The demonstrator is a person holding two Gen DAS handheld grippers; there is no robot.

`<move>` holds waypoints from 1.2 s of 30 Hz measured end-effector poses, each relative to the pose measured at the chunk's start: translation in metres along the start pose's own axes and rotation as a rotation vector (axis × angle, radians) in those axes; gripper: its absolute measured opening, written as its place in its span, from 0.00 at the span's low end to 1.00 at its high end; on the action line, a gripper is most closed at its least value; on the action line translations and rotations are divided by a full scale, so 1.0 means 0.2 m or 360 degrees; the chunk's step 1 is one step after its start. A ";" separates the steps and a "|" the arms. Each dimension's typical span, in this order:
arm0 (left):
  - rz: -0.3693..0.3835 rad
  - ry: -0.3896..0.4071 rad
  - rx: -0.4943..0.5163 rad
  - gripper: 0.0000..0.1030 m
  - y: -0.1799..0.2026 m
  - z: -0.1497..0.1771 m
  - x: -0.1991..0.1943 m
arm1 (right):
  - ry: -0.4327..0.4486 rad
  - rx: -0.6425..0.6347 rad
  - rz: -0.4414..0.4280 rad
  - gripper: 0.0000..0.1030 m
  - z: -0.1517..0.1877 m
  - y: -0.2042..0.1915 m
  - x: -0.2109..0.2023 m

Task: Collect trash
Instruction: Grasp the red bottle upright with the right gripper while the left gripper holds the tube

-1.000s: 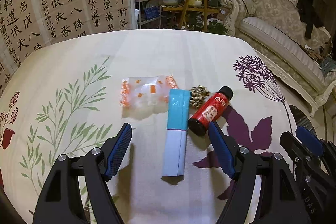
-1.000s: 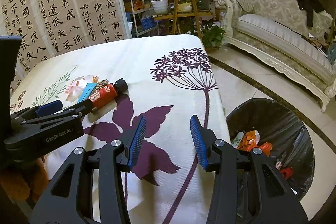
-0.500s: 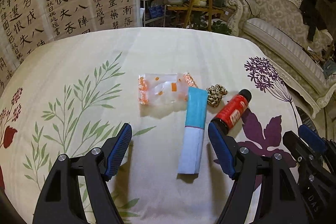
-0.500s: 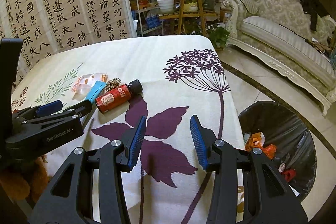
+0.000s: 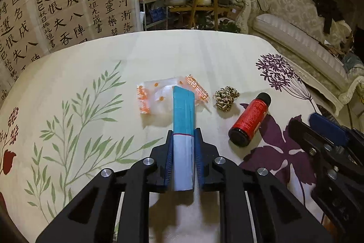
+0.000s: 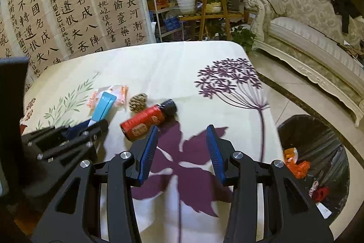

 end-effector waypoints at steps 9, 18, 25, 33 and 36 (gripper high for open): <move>-0.0008 0.0068 -0.0038 0.17 -0.12 0.04 -0.10 | -0.0035 0.0046 0.0011 0.56 -0.09 -0.13 0.12; -0.0024 0.0055 -0.0099 0.18 -0.26 0.07 -0.10 | -0.0059 0.0070 0.0053 0.57 -0.09 -0.12 0.11; -0.0043 0.0067 -0.0144 0.18 -0.36 0.07 -0.10 | -0.0046 0.0116 0.0049 0.57 -0.11 -0.15 0.12; -0.0046 0.0062 -0.0176 0.18 -0.44 0.12 -0.11 | -0.0116 0.0122 0.0162 0.57 -0.06 -0.12 0.17; -0.0038 0.0055 -0.0184 0.18 -0.45 0.13 -0.11 | -0.0137 0.0139 0.0170 0.57 -0.03 -0.07 0.16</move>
Point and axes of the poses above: each gripper's, at about its wrist camera, not at the fingertips, and x roughly the way its jaws point, y to its right, z to its underside, the point moved 2 cm from there along x, roughly the way its jaws point, and after that the axes turned 15 degrees about -y, right-handed, at the moved point
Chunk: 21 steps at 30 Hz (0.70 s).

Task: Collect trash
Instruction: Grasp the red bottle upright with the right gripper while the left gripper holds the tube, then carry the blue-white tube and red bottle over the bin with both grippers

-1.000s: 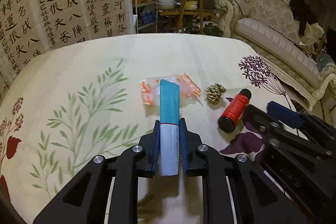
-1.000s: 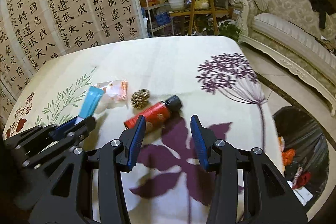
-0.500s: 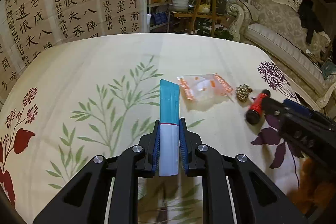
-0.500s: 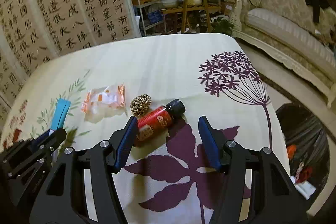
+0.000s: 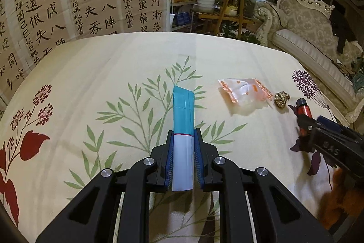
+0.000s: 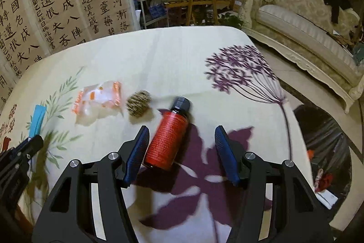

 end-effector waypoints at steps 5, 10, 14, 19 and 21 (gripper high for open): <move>0.0014 -0.0001 0.0001 0.18 0.01 0.00 0.01 | 0.0015 -0.0033 0.0004 0.55 -0.01 0.03 -0.01; 0.0009 -0.0010 0.0003 0.18 0.02 0.00 0.01 | 0.0017 -0.0121 -0.0010 0.43 -0.04 0.00 -0.02; -0.0004 -0.0017 -0.0006 0.18 0.02 0.01 0.02 | -0.0031 -0.0190 -0.0022 0.22 -0.02 -0.04 0.01; -0.0029 -0.0001 -0.0007 0.17 0.03 0.01 0.01 | -0.0008 -0.0208 -0.0022 0.22 0.03 -0.04 -0.02; -0.0025 0.0002 -0.0004 0.17 0.05 0.03 0.00 | 0.0006 -0.0202 -0.0028 0.22 0.06 -0.02 -0.04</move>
Point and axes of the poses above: each gripper's, at about its wrist camera, not at the fingertips, and x roughly the way its jaws point, y to its right, z to its underside, the point moved 2 cm from there along x, roughly the way its jaws point, and after that the axes turned 15 degrees about -y, right-handed, at the moved point
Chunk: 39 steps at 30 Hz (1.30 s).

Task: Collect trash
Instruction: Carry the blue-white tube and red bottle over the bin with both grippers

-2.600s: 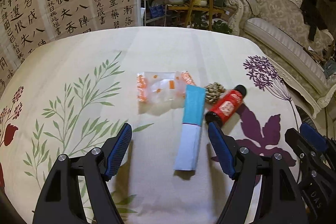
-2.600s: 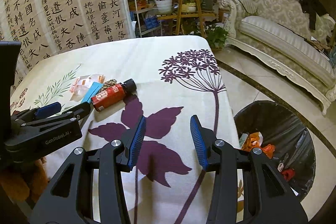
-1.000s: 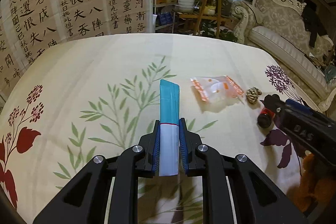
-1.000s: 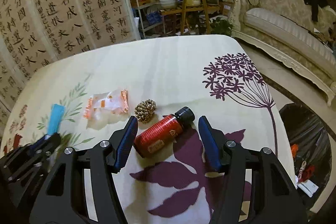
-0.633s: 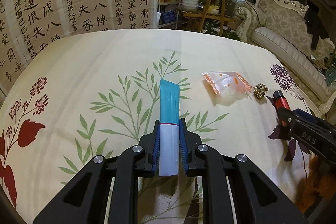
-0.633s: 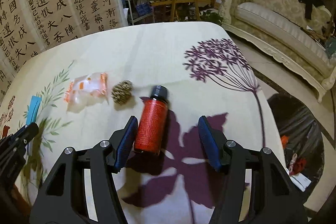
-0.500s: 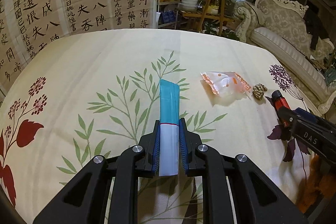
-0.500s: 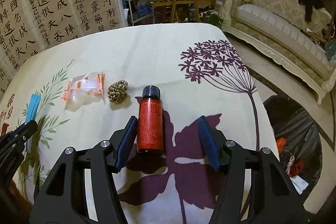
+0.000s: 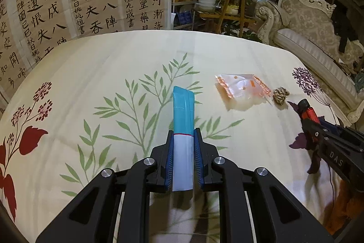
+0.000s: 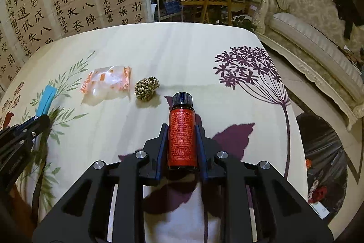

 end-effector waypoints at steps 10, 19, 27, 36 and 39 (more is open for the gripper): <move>0.0062 0.0032 0.0052 0.17 0.17 0.08 -0.08 | 0.0087 0.0038 -0.0013 0.22 0.13 0.10 -0.14; 0.0133 0.0054 0.0163 0.17 0.41 0.15 -0.15 | 0.0163 0.0136 0.0062 0.22 0.28 0.31 -0.27; 0.0197 0.0078 0.0305 0.17 0.69 0.20 -0.19 | 0.0182 0.0295 0.0142 0.22 0.40 0.59 -0.32; 0.0270 0.0077 0.0502 0.17 1.04 0.25 -0.20 | 0.0209 0.0450 0.0218 0.22 0.50 0.86 -0.36; 0.0287 0.0082 0.0557 0.17 1.14 0.26 -0.20 | 0.0213 0.0486 0.0230 0.22 0.53 0.93 -0.37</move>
Point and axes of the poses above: each gripper's, at about its wrist camera, not at the fingertips, and x roughly the way its jaws point, y to its right, z to its underside, the point moved 2 cm from there along x, roughly the way its jaws point, and after that the axes turned 15 degrees about -y, right-handed, at the moved point
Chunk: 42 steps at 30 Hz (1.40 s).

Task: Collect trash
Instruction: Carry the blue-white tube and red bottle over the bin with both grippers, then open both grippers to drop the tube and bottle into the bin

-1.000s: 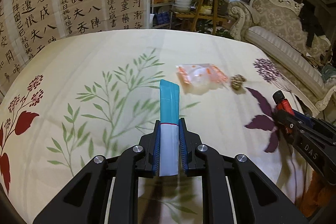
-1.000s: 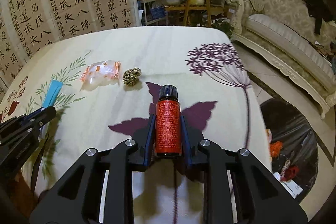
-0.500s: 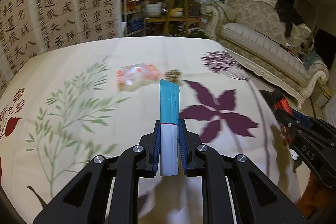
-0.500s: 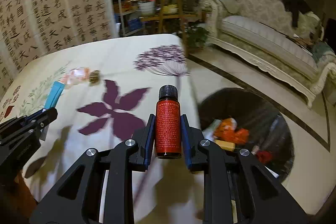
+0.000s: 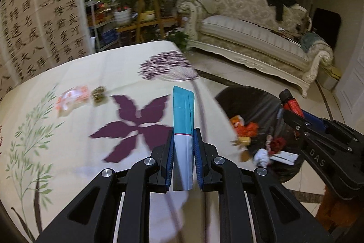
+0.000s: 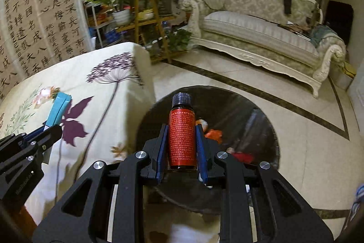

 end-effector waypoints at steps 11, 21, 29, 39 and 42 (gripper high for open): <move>0.0022 -0.0019 0.0121 0.17 0.28 -0.06 0.10 | -0.0012 0.0086 0.0022 0.22 0.00 0.22 0.05; 0.0001 -0.0039 0.0184 0.17 0.42 -0.10 0.18 | -0.0028 0.0132 0.0032 0.23 -0.01 0.32 0.10; -0.0009 -0.0055 0.0204 0.17 0.47 -0.14 0.23 | -0.0035 0.0166 0.0035 0.23 -0.04 0.37 0.14; -0.0022 -0.0090 0.0234 0.22 0.51 -0.16 0.27 | -0.0063 0.0208 0.0044 0.25 -0.02 0.42 0.19; -0.0025 -0.0084 0.0218 0.38 0.50 -0.16 0.26 | -0.0060 0.0219 0.0058 0.36 -0.01 0.43 0.19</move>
Point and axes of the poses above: each gripper's, at about its wrist camera, not at the fingertips, and x roughly the way its jaws point, y to its right, z to its underside, the point moved 2 cm from there along x, roughly the way its jaws point, and after that the axes turned 15 degrees about -y, right-handed, at the moved point
